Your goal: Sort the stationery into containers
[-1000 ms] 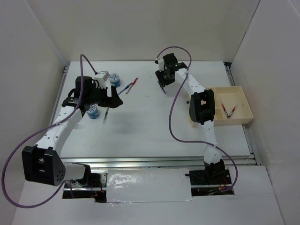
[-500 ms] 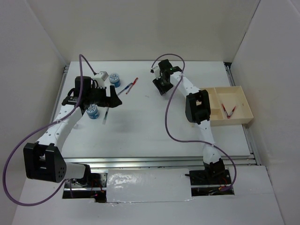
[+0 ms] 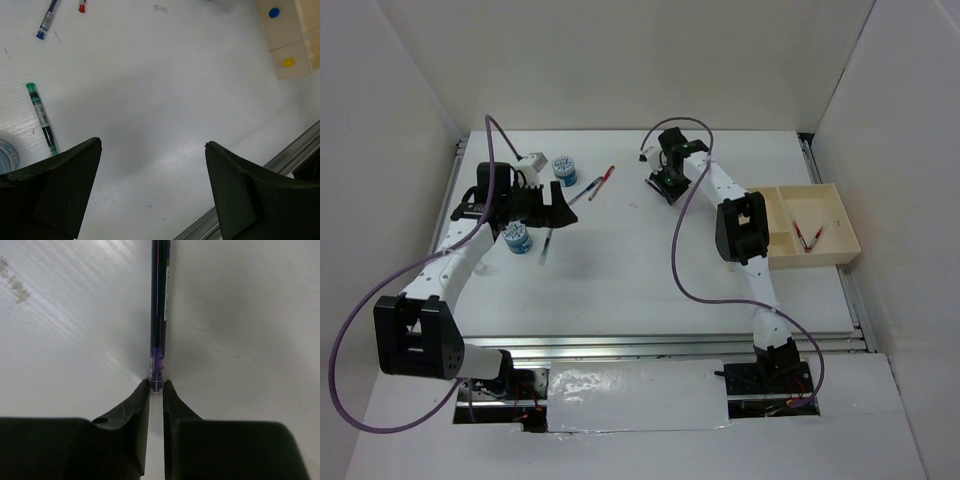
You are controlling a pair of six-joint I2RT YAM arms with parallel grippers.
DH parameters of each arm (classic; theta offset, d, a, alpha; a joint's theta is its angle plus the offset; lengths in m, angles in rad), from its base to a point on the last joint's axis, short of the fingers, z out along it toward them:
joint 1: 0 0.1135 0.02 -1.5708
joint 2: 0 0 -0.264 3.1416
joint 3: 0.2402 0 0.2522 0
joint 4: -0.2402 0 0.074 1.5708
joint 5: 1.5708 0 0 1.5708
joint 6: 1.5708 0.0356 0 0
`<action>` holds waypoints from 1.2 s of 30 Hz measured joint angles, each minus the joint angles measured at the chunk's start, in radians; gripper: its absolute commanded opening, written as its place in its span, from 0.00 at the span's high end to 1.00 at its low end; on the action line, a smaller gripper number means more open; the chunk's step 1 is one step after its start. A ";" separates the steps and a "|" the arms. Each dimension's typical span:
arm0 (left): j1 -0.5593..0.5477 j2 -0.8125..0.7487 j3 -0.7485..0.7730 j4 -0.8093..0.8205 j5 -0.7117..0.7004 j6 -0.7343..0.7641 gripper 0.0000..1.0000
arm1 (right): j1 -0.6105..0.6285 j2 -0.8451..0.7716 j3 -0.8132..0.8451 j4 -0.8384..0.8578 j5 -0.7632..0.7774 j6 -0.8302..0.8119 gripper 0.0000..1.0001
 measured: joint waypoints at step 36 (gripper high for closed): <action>-0.260 -0.251 -0.010 -0.200 0.373 0.274 0.12 | 0.677 -1.363 -1.347 0.557 0.344 -0.804 1.00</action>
